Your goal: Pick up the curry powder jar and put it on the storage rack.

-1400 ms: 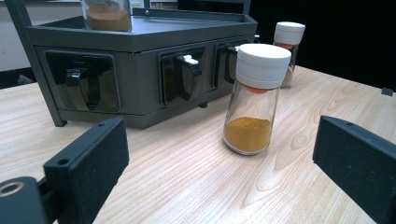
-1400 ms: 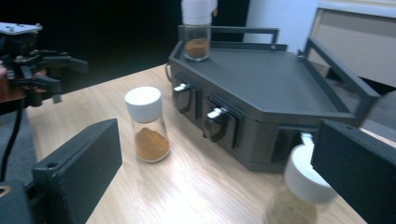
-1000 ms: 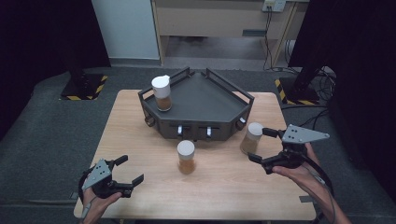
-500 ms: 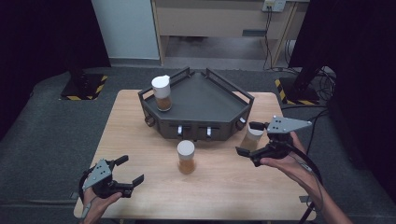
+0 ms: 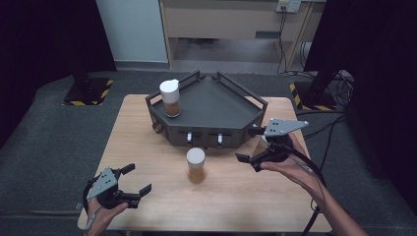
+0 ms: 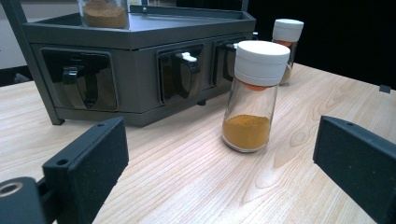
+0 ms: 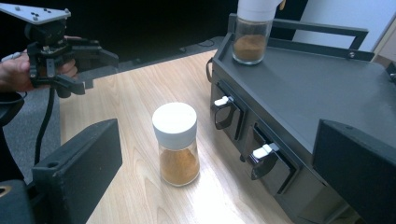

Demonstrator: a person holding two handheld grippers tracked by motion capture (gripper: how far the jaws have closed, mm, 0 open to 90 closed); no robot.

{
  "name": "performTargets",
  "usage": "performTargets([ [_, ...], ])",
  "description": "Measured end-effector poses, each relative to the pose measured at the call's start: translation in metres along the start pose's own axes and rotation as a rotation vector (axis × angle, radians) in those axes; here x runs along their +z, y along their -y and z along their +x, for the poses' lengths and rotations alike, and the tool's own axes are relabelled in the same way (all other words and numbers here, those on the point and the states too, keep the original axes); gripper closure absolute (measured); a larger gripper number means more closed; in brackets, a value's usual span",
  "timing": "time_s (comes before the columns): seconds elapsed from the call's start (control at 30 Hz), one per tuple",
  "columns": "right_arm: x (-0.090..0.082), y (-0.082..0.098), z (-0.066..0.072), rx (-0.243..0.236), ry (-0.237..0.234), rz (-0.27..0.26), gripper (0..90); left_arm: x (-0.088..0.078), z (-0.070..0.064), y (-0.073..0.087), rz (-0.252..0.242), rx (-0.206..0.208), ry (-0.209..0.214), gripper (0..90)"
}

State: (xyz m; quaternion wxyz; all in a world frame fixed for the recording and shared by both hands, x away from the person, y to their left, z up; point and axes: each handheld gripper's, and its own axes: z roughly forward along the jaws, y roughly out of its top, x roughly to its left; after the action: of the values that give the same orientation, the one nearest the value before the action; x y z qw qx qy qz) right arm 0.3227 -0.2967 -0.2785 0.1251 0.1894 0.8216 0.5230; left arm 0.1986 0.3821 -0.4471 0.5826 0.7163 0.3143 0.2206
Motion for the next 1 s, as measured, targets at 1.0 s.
performTargets([
  [1.0, 0.086, -0.007, -0.004, -0.052, -0.096, 0.099, 3.1, 0.0, 0.001, 0.0, 0.006, 0.002, -0.004, 2.0],
])
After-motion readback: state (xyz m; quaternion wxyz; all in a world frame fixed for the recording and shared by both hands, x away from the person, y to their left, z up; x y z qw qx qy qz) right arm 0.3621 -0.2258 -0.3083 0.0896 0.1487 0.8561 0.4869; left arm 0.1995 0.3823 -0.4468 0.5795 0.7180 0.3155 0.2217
